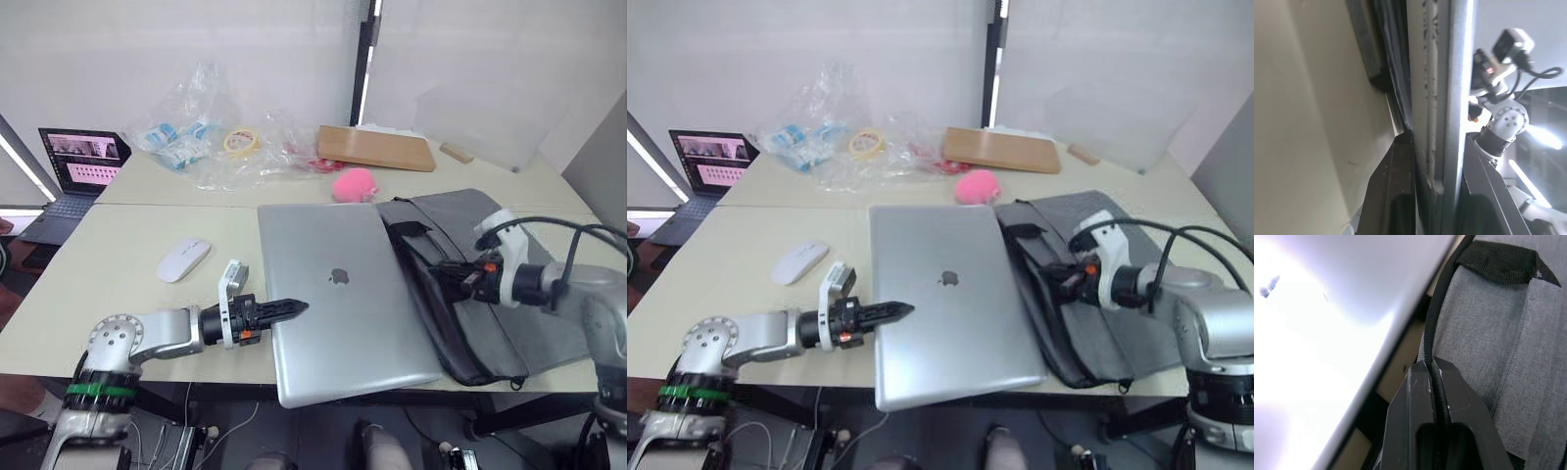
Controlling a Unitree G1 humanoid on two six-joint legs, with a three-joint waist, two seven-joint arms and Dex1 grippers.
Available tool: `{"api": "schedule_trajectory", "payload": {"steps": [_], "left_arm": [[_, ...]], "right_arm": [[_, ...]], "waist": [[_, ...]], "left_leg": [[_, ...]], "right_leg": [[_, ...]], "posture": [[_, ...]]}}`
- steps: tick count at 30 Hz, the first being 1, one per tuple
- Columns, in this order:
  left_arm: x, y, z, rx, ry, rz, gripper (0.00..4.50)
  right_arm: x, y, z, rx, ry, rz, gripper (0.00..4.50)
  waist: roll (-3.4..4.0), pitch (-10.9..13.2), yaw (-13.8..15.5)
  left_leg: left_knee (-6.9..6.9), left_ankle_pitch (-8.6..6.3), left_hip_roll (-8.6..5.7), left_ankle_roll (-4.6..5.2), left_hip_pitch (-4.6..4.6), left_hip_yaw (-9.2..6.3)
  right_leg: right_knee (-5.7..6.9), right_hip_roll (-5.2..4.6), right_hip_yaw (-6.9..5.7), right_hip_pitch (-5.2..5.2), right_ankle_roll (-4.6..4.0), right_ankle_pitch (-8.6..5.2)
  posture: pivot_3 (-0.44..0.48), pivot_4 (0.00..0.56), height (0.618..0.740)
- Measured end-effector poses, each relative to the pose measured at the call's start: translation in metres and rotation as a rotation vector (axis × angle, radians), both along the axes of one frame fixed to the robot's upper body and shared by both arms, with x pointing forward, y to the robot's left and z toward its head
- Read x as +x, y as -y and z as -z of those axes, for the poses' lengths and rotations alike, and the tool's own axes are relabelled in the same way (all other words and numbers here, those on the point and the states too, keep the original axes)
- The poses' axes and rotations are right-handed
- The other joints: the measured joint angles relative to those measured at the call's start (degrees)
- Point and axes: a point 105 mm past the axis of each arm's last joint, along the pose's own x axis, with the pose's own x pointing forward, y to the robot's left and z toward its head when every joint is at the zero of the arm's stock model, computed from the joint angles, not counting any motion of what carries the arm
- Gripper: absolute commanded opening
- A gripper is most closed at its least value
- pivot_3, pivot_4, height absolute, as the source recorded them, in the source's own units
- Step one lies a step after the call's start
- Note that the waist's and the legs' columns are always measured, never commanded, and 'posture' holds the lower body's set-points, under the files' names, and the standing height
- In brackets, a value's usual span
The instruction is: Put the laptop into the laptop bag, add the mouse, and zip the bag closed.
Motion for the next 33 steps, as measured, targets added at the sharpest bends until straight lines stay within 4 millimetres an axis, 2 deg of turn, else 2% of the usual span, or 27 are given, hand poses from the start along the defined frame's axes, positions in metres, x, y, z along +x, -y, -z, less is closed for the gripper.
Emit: {"api": "schedule_trajectory", "payload": {"steps": [5, 8, 13, 17, 21, 27, 33], "left_arm": [[0.003, 0.003, 0.005, -0.028, -0.068, 0.04, 0.32], [0.007, 0.009, 0.001, -0.044, -0.067, 0.052, 0.32], [0.026, 0.037, -0.008, -0.048, -0.069, 0.058, 0.32], [0.038, 0.048, -0.007, -0.033, -0.103, 0.022, 0.32], [0.049, 0.075, -0.007, -0.036, -0.117, 0.012, 0.32], [0.051, 0.114, -0.005, -0.009, -0.091, 0.039, 0.32], [0.052, 0.135, 0.005, 0.019, -0.072, 0.033, 0.32]], "right_arm": [[0.003, -0.006, -0.014, 0.069, -0.002, 0.01, 0.02], [0.002, -0.007, -0.014, 0.08, -0.013, 0.023, 0.02], [-0.004, -0.03, -0.01, 0.127, -0.03, -0.038, 0.02], [-0.004, -0.033, -0.011, 0.127, -0.032, -0.033, 0.02], [-0.002, -0.039, -0.012, 0.148, -0.029, -0.025, 0.02], [-0.002, -0.049, -0.013, 0.182, -0.031, -0.026, 0.02], [-0.003, -0.051, -0.014, 0.215, -0.039, -0.011, 0.02]], "waist": [[0.0, 0.0, 0.0], [0.0, 0.0, 0.2], [-0.01, 0.0, 1.0], [0.0, 0.0, 1.0], [-0.01, 0.0, 1.2], [-0.01, 0.0, 1.2], [-0.01, 0.0, 1.2]], "left_leg": [[0.03, 0.0, 0.0, 0.0, -0.02, -0.02], [0.06, 0.0, 0.01, 0.0, -0.05, -0.06], [0.22, 0.0, -0.03, 0.0, -0.14, -0.09], [0.21, 0.0, -0.05, 0.01, -0.13, -0.09], [0.44, 0.0, -0.06, 0.01, -0.31, -0.11], [0.5, -0.01, -0.08, 0.04, -0.42, -0.16], [0.51, -0.01, -0.05, 0.07, -0.44, -0.15]], "right_leg": [[-0.01, -0.04, 0.0, -0.02, 0.0, 0.0], [0.01, -0.11, -0.02, -0.02, 0.01, 0.01], [0.01, -0.23, -0.02, -0.02, 0.11, 0.07], [0.0, -0.22, -0.02, -0.02, 0.12, 0.08], [0.02, -0.24, -0.05, -0.02, 0.14, 0.11], [-0.07, -0.28, -0.06, -0.02, 0.2, 0.17], [-0.06, -0.28, -0.05, -0.01, 0.21, 0.18]], "posture": [[0.0, 0.15, 0.74], [0.0, 0.15, 0.74], [0.0, 0.15, 0.74], [0.0, 0.15, 0.74], [0.0, 0.15, 0.74], [0.0, 0.15, 0.74], [0.0, 0.15, 0.74]]}}
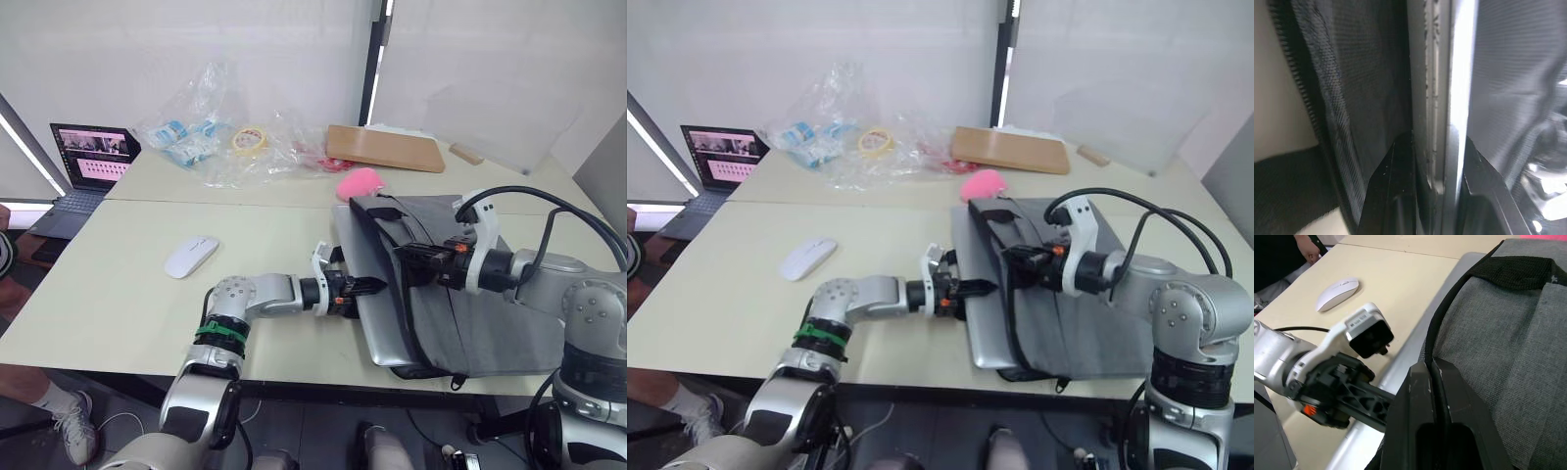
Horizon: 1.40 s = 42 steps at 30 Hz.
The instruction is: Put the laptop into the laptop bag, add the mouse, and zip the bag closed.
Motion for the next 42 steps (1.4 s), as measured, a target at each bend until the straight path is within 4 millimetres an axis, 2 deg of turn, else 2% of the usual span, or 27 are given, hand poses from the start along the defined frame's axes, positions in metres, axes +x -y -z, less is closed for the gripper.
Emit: {"api": "schedule_trajectory", "payload": {"steps": [4, 10, 12, 14, 19, 27, 32, 33, 40, 42], "left_arm": [[0.005, 0.009, 0.0, -0.007, 0.019, -0.024, 0.32], [0.008, 0.034, -0.003, -0.01, 0.061, -0.021, 0.32], [0.009, 0.035, -0.001, -0.005, 0.068, -0.023, 0.32], [0.01, 0.033, -0.001, -0.009, 0.074, -0.025, 1.37], [0.013, 0.023, -0.014, -0.029, 0.138, -0.031, 2.95], [0.003, -0.01, -0.008, 0.014, 0.16, -0.022, 2.95], [0.002, -0.016, -0.011, 0.008, 0.178, -0.035, 2.95], [0.001, -0.016, -0.011, 0.009, 0.181, -0.037, 2.39], [0.002, -0.007, -0.006, 0.006, 0.171, -0.064, 0.1], [0.002, -0.006, -0.005, 0.012, 0.17, -0.063, 0.02]], "right_arm": [[0.0, -0.001, -0.001, 0.029, -0.003, 0.01, 0.02], [0.0, 0.0, -0.003, 0.04, 0.001, 0.012, 0.02], [-0.001, 0.0, -0.003, 0.04, 0.004, 0.008, 0.02], [-0.001, 0.001, -0.005, 0.038, 0.011, 0.007, 0.0], [0.0, 0.004, -0.005, 0.038, 0.008, 0.01, 0.0], [0.003, 0.004, -0.003, 0.031, 0.008, 0.003, 0.0], [0.004, 0.004, -0.002, 0.036, 0.007, 0.0, 0.0], [0.004, 0.004, -0.002, 0.036, 0.007, 0.0, 0.0], [0.005, 0.002, 0.001, 0.023, -0.006, -0.014, 0.0], [0.005, 0.003, 0.0, 0.018, -0.002, -0.013, 0.0]], "waist": [[0.0, 0.0, 0.0], [0.01, 0.0, 0.1], [0.01, 0.0, 0.0], [0.01, 0.0, -0.1], [0.01, 0.0, -0.1], [0.02, 0.0, 0.0], [0.02, 0.0, 0.0], [0.02, 0.0, 0.0], [0.02, 0.0, 0.0], [0.02, 0.0, 0.0]], "left_leg": [[0.01, 0.0, 0.0, 0.02, -0.04, 0.01], [0.02, 0.01, -0.05, 0.18, -0.28, -0.02], [0.02, 0.01, -0.04, 0.22, -0.32, -0.02], [0.02, 0.02, -0.05, 0.23, -0.33, -0.01], [0.04, 0.05, -0.04, 0.28, -0.38, 0.03], [0.05, 0.05, -0.08, 0.28, -0.37, 0.04], [0.06, 0.05, -0.11, 0.28, -0.36, 0.04], [0.06, 0.05, -0.1, 0.28, -0.36, 0.05], [0.08, 0.05, -0.1, 0.28, -0.37, 0.07], [0.08, 0.05, -0.1, 0.28, -0.38, 0.07]], "right_leg": [[-0.04, 0.0, 0.0, 0.0, 0.04, 0.03], [-0.35, 0.0, -0.09, 0.0, 0.19, 0.18], [-0.48, 0.0, -0.1, 0.0, 0.22, 0.24], [-0.54, 0.01, -0.11, -0.01, 0.23, 0.29], [-0.67, 0.02, -0.07, -0.01, 0.24, 0.48], [-0.69, 0.03, -0.08, -0.01, 0.26, 0.5], [-0.7, 0.03, -0.09, -0.01, 0.26, 0.51], [-0.7, 0.03, -0.09, -0.01, 0.26, 0.51], [-0.71, 0.03, -0.07, 0.0, 0.26, 0.52], [-0.72, 0.03, -0.07, 0.0, 0.26, 0.52]], "posture": [[0.0, 0.15, 0.74], [0.0, 0.15, 0.74], [0.0, 0.15, 0.74], [0.0, 0.15, 0.74], [0.0, 0.15, 0.74], [0.0, 0.15, 0.74], [0.0, 0.15, 0.74], [0.0, 0.15, 0.74], [0.0, 0.15, 0.74], [0.0, 0.15, 0.74]]}}
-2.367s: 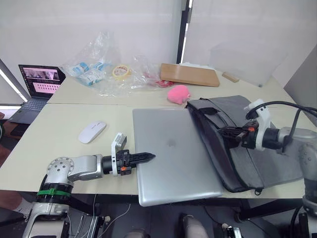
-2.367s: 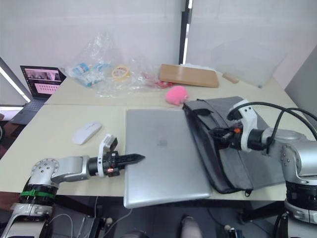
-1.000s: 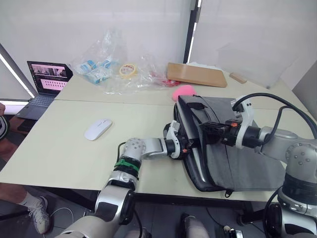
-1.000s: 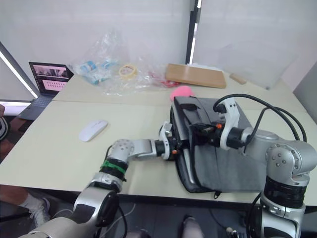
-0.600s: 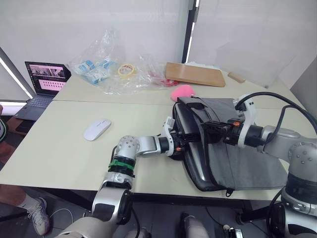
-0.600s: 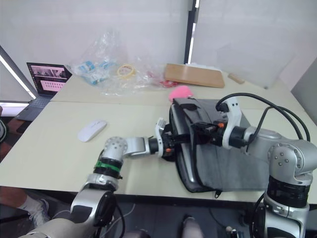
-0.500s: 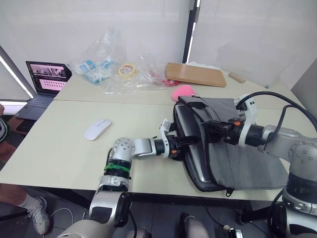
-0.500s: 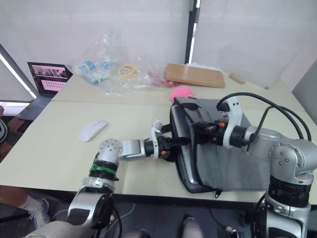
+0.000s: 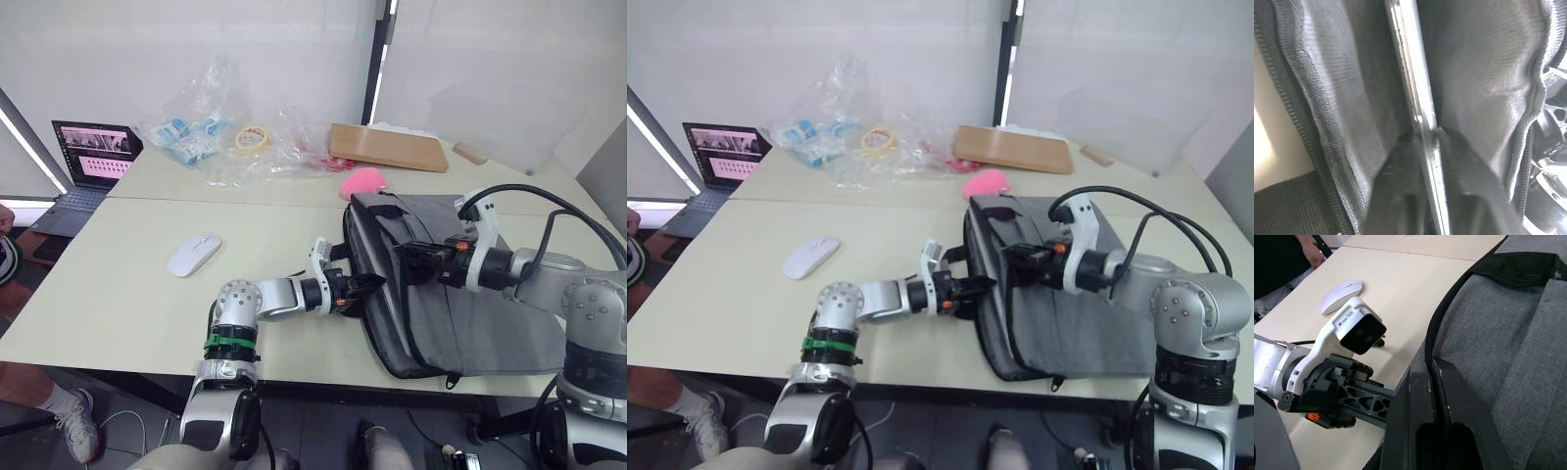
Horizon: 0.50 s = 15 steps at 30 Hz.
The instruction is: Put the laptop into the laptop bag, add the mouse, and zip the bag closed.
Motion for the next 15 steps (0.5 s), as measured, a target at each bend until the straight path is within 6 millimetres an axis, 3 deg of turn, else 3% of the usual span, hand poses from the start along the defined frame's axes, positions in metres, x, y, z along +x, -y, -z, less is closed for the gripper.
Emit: {"api": "schedule_trajectory", "payload": {"steps": [15], "left_arm": [[0.001, 0.02, -0.012, -0.022, 0.069, 0.037, 0.02]], "right_arm": [[-0.002, -0.001, -0.002, 0.006, 0.0, -0.014, 0.0]], "waist": [[0.0, 0.0, -0.1]], "left_leg": [[0.01, 0.0, 0.06, 0.0, -0.03, 0.02]], "right_leg": [[-0.02, 0.0, 0.01, 0.0, -0.01, 0.02]], "posture": [[0.0, 0.15, 0.74]]}}
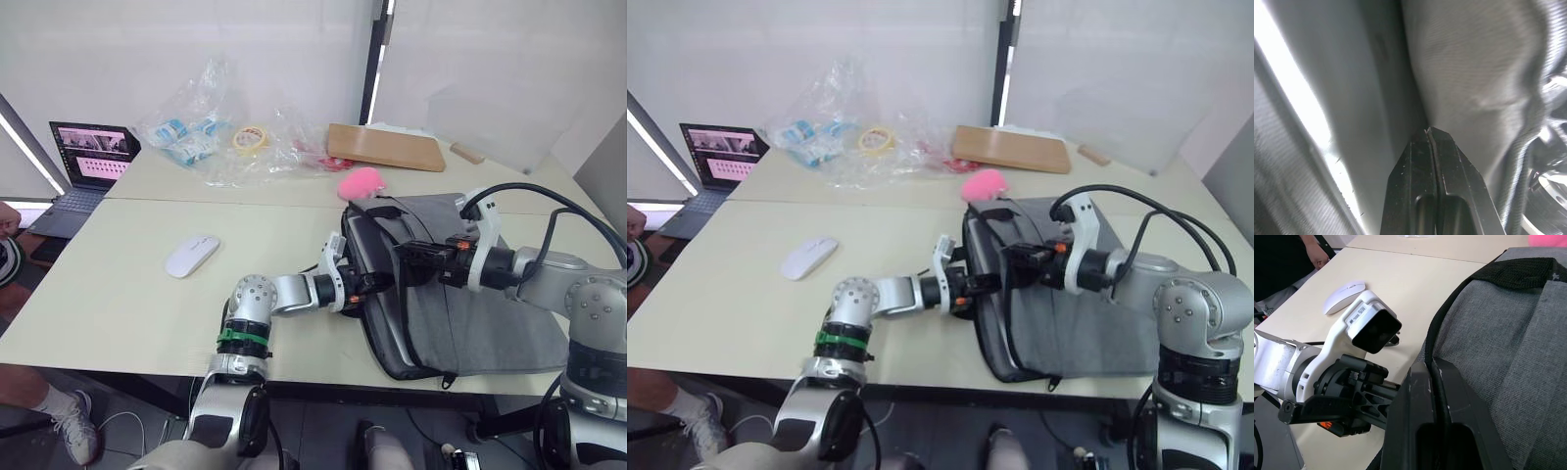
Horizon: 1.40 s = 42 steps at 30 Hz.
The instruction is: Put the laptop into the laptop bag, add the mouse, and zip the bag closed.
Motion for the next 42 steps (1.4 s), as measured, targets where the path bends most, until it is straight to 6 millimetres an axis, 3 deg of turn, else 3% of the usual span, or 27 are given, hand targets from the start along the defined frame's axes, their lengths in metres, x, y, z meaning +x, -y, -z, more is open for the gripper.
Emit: {"api": "schedule_trajectory", "payload": {"steps": [5, 11, 13, 17, 20, 25, 28, 32, 34, 39, 42], "left_arm": [[0.0, -0.007, -0.001, 0.02, 0.023, 0.006, 0.02], [0.003, -0.04, 0.004, 0.096, 0.077, -0.05, 0.02], [0.005, -0.063, 0.002, 0.13, 0.2, -0.127, 0.02], [0.012, -0.148, 0.001, 0.405, 0.56, -0.362, 0.02], [0.0, -0.183, 0.015, 0.649, 0.762, -0.341, 0.02], [-0.034, -0.194, 0.048, 0.682, 0.769, -0.312, 1.5], [-0.045, -0.222, 0.041, 0.693, 0.767, -0.382, 2.55], [-0.057, -0.309, 0.007, 0.884, 0.831, -0.517, 3.93], [-0.064, -0.338, -0.003, 0.977, 0.852, -0.519, 4.49], [-0.062, -0.41, -0.023, 1.183, 0.877, -0.59, 4.49], [-0.054, -0.426, -0.039, 1.221, 0.993, -0.652, 4.49]], "right_arm": [[0.0, 0.001, 0.0, -0.004, 0.001, 0.001, 0.0], [0.0, 0.0, 0.0, -0.008, 0.003, 0.001, 0.0], [0.001, -0.004, 0.002, -0.016, 0.005, -0.015, 0.0], [0.002, -0.01, 0.006, -0.036, 0.019, -0.037, 0.0], [0.004, -0.012, 0.012, -0.057, 0.018, -0.032, 0.0], [0.005, -0.019, 0.02, -0.08, 0.022, -0.065, 0.0], [0.006, -0.022, 0.023, -0.087, 0.033, -0.086, 0.0], [0.007, -0.027, 0.031, -0.107, 0.046, -0.114, 0.0], [0.008, -0.029, 0.038, -0.122, 0.038, -0.124, 0.0], [0.012, -0.036, 0.049, -0.158, 0.058, -0.148, 0.0], [0.016, -0.041, 0.057, -0.167, 0.063, -0.156, 0.0]], "waist": [[0.0, 0.0, 0.0], [0.0, 0.0, -0.1], [0.02, 0.0, -0.4], [0.04, 0.0, -1.3], [0.07, 0.0, -0.8], [0.06, 0.0, -0.9], [0.04, 0.0, -1.4], [0.05, 0.0, -1.6], [0.05, 0.0, -1.5], [-0.02, 0.0, -1.7], [-0.02, 0.0, -2.2]], "left_leg": [[0.0, 0.0, 0.01, 0.0, 0.0, 0.0], [0.0, 0.0, -0.01, 0.0, 0.02, -0.01], [-0.02, 0.0, 0.03, 0.0, 0.05, 0.01], [-0.08, -0.01, 0.05, -0.04, 0.1, 0.06], [-0.09, -0.01, 0.01, -0.03, 0.1, 0.07], [-0.21, -0.02, 0.04, -0.01, 0.08, 0.09], [-0.23, 0.01, 0.2, -0.06, 0.06, 0.1], [-0.43, 0.01, 0.29, -0.09, 0.22, 0.28], [-0.59, 0.01, 0.27, -0.09, 0.35, 0.38], [-0.9, 0.02, 0.37, -0.11, 0.52, 0.6], [-0.95, 0.01, 0.42, -0.13, 0.57, 0.66]], "right_leg": [[0.01, 0.0, -0.01, 0.0, 0.0, 0.0], [0.01, 0.01, -0.02, 0.0, 0.0, 0.0], [0.02, 0.05, -0.01, -0.01, -0.01, 0.0], [0.06, 0.24, -0.03, -0.12, -0.12, -0.03], [0.02, 0.17, -0.03, -0.1, -0.1, -0.02], [-0.12, 0.28, -0.06, -0.17, -0.08, -0.01], [0.01, 0.42, -0.08, -0.26, -0.23, -0.06], [0.07, 0.52, -0.01, -0.26, -0.31, -0.08], [0.02, 0.52, 0.02, -0.23, -0.32, -0.1], [-0.08, 0.65, -0.09, -0.22, -0.45, -0.19], [-0.11, 0.67, -0.08, -0.22, -0.47, -0.19]], "posture": [[0.0, 0.15, 0.74], [0.0, 0.15, 0.74], [0.0, 0.15, 0.74], [0.0, 0.15, 0.74], [0.0, 0.15, 0.74], [0.0, 0.15, 0.74], [0.0, 0.15, 0.74], [0.0, 0.15, 0.74], [0.0, 0.15, 0.74], [0.0, 0.15, 0.74], [0.0, 0.15, 0.74]]}}
